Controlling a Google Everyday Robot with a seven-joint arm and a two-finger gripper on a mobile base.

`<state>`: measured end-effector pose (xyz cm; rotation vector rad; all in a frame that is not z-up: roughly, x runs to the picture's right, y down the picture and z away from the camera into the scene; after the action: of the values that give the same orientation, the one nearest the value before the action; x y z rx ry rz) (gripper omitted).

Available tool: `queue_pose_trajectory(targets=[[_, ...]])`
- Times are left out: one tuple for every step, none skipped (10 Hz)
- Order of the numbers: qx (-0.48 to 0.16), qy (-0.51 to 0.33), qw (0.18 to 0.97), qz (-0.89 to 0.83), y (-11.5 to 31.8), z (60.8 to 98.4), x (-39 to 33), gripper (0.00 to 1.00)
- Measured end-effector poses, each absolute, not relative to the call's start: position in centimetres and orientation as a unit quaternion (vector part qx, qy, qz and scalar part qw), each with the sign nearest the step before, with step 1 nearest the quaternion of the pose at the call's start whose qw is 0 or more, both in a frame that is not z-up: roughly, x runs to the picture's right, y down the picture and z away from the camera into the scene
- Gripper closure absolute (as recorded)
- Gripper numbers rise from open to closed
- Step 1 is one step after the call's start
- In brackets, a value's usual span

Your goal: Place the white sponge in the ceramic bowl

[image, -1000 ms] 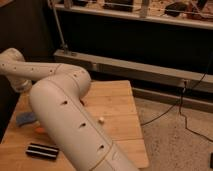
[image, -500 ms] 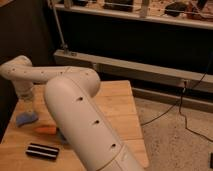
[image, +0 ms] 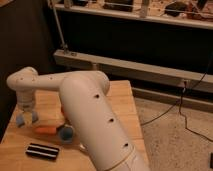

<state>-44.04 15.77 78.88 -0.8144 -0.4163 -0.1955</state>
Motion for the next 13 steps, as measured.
queue_pose_trajectory(targets=[[-0.384, -0.210, 0.894, -0.100, 16.1, 79.0, -44.9, 0.35], [-0.370, -0.222, 0.896, -0.104, 16.2, 79.1, -46.1, 0.35], [-0.362, -0.228, 0.898, -0.106, 16.2, 79.2, -46.8, 0.35], [-0.353, -0.236, 0.899, -0.109, 16.2, 79.2, -48.0, 0.35], [-0.348, -0.237, 0.900, -0.109, 16.3, 79.5, -48.5, 0.35], [-0.342, -0.236, 0.903, -0.109, 16.3, 79.9, -48.8, 0.35], [-0.337, -0.235, 0.905, -0.109, 16.3, 80.3, -49.1, 0.35], [-0.329, -0.231, 0.909, -0.107, 16.2, 81.0, -49.4, 0.35], [-0.327, -0.229, 0.911, -0.104, 16.1, 81.4, -49.7, 0.35], [-0.323, -0.227, 0.914, -0.099, 15.7, 81.9, -50.1, 0.35], [-0.320, -0.225, 0.915, -0.094, 15.2, 82.3, -50.4, 0.35], [-0.318, -0.223, 0.917, -0.091, 14.9, 82.6, -50.6, 0.35], [-0.317, -0.221, 0.918, -0.089, 14.6, 82.8, -50.8, 0.35]])
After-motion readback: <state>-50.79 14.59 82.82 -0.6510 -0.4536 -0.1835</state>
